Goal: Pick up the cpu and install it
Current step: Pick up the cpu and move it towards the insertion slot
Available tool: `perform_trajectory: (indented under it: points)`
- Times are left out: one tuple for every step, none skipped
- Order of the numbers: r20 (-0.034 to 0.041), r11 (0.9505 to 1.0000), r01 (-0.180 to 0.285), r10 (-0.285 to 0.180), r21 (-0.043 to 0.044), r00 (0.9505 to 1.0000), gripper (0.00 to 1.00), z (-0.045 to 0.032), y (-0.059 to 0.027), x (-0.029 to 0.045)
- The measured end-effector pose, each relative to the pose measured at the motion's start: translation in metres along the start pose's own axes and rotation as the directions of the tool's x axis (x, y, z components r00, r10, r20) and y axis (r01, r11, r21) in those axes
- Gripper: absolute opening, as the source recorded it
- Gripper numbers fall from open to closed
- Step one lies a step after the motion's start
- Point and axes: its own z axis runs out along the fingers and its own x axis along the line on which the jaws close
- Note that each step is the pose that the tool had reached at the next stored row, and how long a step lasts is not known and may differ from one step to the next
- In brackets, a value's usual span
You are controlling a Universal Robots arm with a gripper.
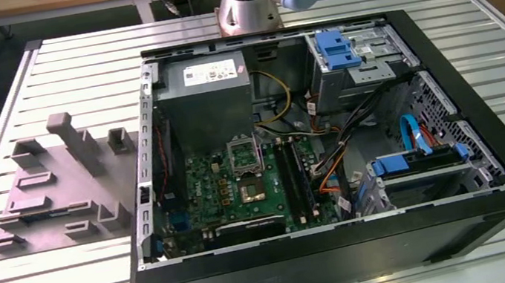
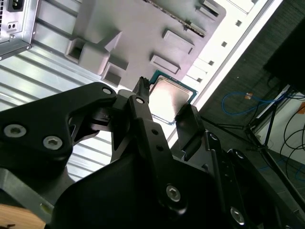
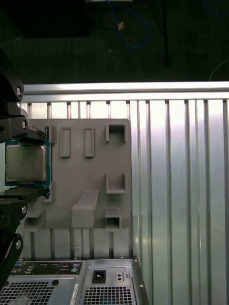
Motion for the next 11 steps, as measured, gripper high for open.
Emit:
perform_trajectory:
  points:
    - [0.0001,1.0,0.0,0.0,0.0,1.0,0.47,0.0,0.0,-0.0003]
    - [0.0,1.0,0.0,0.0,0.0,1.0,0.47,0.0,0.0,-0.0007]
    - [-0.0001,1.0,0.0,0.0,0.0001,1.0,0.47,-0.0001,0.0,-0.001]
    - [0.0,1.0,0.0,0.0,0.0,1.0,0.47,0.0,0.0,-0.0013]
    - [0.0,1.0,0.0,0.0,0.0,1.0,0.47,0.0,0.0001,-0.0017]
    - [0.0,1.0,0.0,0.0,0.0,1.0,0.47,0.0,0.0001,-0.002]
    - [0.0,1.0,0.0,0.0,0.0,1.0,0.47,0.0,0.0001,-0.0024]
    - [0.0,1.0,0.0,0.0,0.0,1.0,0.47,0.0,0.0001,-0.0027]
    - [0.0,1.0,0.0,0.0,0.0,1.0,0.47,0.0,0.0001,-0.003]
    - [0.0,1.0,0.0,0.0,0.0,1.0,0.47,0.0,0.0001,-0.0033]
    - [0.0,1.0,0.0,0.0,0.0,1.0,0.47,0.0,0.0001,-0.0037]
